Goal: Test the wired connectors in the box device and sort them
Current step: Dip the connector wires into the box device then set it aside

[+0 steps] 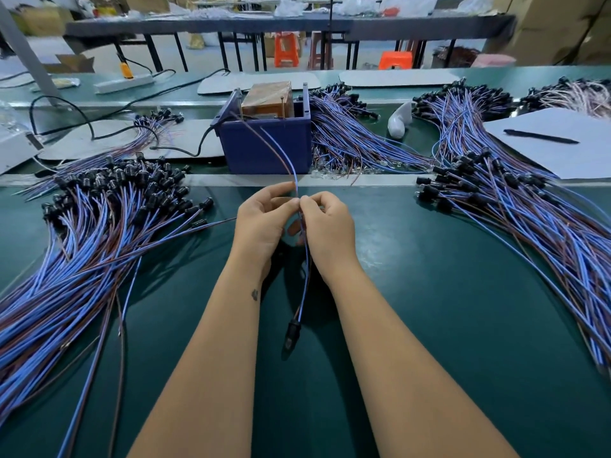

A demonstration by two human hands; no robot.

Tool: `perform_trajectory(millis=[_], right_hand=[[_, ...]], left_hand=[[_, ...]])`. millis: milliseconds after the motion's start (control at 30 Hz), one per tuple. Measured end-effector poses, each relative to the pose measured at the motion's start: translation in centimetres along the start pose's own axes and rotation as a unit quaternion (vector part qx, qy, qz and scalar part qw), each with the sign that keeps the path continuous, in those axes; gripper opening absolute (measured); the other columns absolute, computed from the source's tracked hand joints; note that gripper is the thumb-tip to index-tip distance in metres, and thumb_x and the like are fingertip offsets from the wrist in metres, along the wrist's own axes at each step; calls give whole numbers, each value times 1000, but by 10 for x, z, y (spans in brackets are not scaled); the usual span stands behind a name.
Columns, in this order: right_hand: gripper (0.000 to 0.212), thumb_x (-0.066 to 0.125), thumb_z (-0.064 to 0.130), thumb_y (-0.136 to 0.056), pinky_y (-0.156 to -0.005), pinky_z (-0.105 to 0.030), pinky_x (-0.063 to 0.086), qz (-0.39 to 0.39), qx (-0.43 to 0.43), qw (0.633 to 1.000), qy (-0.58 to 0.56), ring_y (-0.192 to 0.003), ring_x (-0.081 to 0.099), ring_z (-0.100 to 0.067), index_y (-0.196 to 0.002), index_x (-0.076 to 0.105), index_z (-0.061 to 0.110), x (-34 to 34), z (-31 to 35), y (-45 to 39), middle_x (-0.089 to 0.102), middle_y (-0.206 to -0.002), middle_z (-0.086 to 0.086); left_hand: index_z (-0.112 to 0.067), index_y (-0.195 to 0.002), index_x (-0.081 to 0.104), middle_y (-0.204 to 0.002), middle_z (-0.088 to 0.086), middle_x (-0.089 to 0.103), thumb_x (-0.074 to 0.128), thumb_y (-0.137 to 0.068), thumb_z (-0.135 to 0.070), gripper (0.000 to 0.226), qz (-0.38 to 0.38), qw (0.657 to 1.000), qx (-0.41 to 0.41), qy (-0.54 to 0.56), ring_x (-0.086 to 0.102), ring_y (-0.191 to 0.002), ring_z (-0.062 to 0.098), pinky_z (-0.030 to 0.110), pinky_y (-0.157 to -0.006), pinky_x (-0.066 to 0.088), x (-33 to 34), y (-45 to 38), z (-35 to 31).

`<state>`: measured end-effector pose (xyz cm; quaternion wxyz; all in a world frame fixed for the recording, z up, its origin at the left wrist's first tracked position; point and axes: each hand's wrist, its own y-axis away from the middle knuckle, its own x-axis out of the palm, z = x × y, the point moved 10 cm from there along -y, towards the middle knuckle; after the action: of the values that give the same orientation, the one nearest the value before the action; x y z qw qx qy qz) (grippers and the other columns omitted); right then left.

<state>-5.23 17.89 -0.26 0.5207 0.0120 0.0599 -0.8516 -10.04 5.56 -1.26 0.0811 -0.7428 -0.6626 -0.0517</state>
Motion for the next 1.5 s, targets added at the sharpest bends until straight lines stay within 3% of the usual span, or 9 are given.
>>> perform_trajectory(millis=[200, 300, 400, 533, 733, 867, 1000, 1133, 1500], right_hand=[[23, 53, 21, -94, -75, -48, 56, -17, -5, 1000, -7, -69, 62, -21, -73, 58, 13, -6, 0, 1, 63, -62, 7], [24, 55, 23, -92, -76, -54, 54, -29, 6, 1000, -5, -75, 63, -33, -74, 58, 8, -7, -2, 0, 63, -69, -5], [25, 57, 27, -91, -77, -53, 54, -35, 9, 999, 12, -76, 64, -31, -70, 56, 13, -7, -2, 0, 63, -69, -3], [26, 58, 24, -89, -76, -53, 55, -35, 4, 999, 6, -70, 58, -26, -65, 52, 17, -7, 0, 0, 60, -66, -1], [24, 57, 15, -87, -61, -38, 46, -30, -9, 999, -18, -56, 45, -14, -64, 52, 22, -9, 1, -1, 47, -51, 12], [16, 59, 15, -91, -68, -40, 50, 0, -13, 999, -30, -65, 55, -16, -77, 59, 24, -6, 2, -1, 62, -71, 1], [16, 59, 16, -94, -70, -39, 51, 0, -37, 999, -15, -65, 55, -11, -79, 63, 20, -6, 7, -1, 60, -68, 7], [15, 56, 18, -96, -65, -42, 49, -28, -22, 999, -35, -61, 51, -15, -82, 58, 22, -14, 4, -2, 58, -64, 2], [13, 53, 18, -95, -59, -31, 42, -45, 6, 998, -54, -56, 48, -13, -84, 58, 22, -18, -3, -5, 53, -53, 6]], left_hand=[[-10, -109, 69, -83, 5, 69, 66, -88, 3, 24, 6, 999, 35, -21, 61, -68, 10, 16, -62, 50, 11, 8, -9], [-2, -121, 63, -85, 6, 69, 65, -88, 5, 34, 15, 998, 42, -38, 64, -67, 5, 13, -63, 50, 13, 9, -12], [-4, -120, 65, -86, 8, 70, 64, -88, 7, 33, 38, 998, 37, -42, 64, -69, 8, 13, -60, 50, 16, 12, -14], [-20, -103, 71, -76, -8, 73, 62, -89, 1, 26, 57, 996, 22, -67, 61, -62, -3, 7, -53, 43, 16, 14, -12], [-22, -107, 72, -94, -6, 74, 62, -90, -6, 25, 38, 996, 5, -85, 62, -77, 0, 9, -60, 44, 11, 11, -8], [-26, -100, 70, -95, -4, 74, 61, -91, -5, 25, 44, 992, 37, -110, 65, -73, 2, 13, -60, 48, 15, 15, -12], [-23, -93, 67, -82, -6, 71, 53, -89, 0, 27, -15, 991, 39, -124, 64, -66, 3, 17, -58, 49, 3, 12, -15], [-14, -83, 54, -46, -8, 46, 35, -85, 6, 27, -109, 993, -8, -40, 38, -41, 8, 18, -39, 33, -26, 6, -9], [-20, -84, 53, -51, -14, 36, 40, -96, -13, 20, -210, 974, 84, -21, 30, -46, 7, 18, -43, 29, -51, 23, -36]])
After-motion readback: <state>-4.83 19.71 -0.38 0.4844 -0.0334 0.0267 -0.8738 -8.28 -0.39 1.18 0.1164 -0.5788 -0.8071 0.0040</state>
